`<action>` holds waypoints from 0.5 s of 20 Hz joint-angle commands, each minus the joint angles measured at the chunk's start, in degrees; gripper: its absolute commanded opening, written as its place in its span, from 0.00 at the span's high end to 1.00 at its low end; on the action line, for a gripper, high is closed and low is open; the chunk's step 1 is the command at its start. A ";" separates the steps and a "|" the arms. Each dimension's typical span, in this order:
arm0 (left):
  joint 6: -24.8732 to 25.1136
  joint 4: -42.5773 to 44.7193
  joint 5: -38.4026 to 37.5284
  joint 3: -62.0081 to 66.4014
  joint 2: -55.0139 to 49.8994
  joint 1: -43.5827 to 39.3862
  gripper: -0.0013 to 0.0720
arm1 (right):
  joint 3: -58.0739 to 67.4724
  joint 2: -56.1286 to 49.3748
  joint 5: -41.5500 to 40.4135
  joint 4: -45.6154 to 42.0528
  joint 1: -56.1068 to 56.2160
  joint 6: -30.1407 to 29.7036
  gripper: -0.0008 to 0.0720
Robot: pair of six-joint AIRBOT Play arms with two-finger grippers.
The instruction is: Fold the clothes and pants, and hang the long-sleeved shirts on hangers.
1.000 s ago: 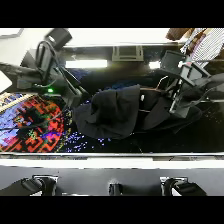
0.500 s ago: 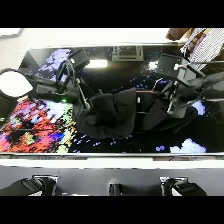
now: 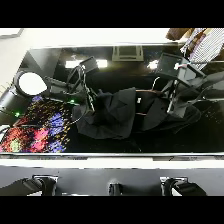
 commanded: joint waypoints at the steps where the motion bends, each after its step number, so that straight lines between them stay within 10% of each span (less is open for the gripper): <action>1: 0.13 0.07 0.68 0.04 0.39 0.35 0.96 | 0.00 0.00 0.04 0.09 0.04 -0.07 0.94; 5: 0.70 0.04 0.63 0.04 1.68 0.55 0.96 | 0.02 2.29 -5.44 -0.13 -2.34 5.97 0.41; 10: 2.93 0.02 0.66 0.04 3.65 0.46 0.96 | 0.00 7.50 -6.95 2.21 -19.28 12.57 0.30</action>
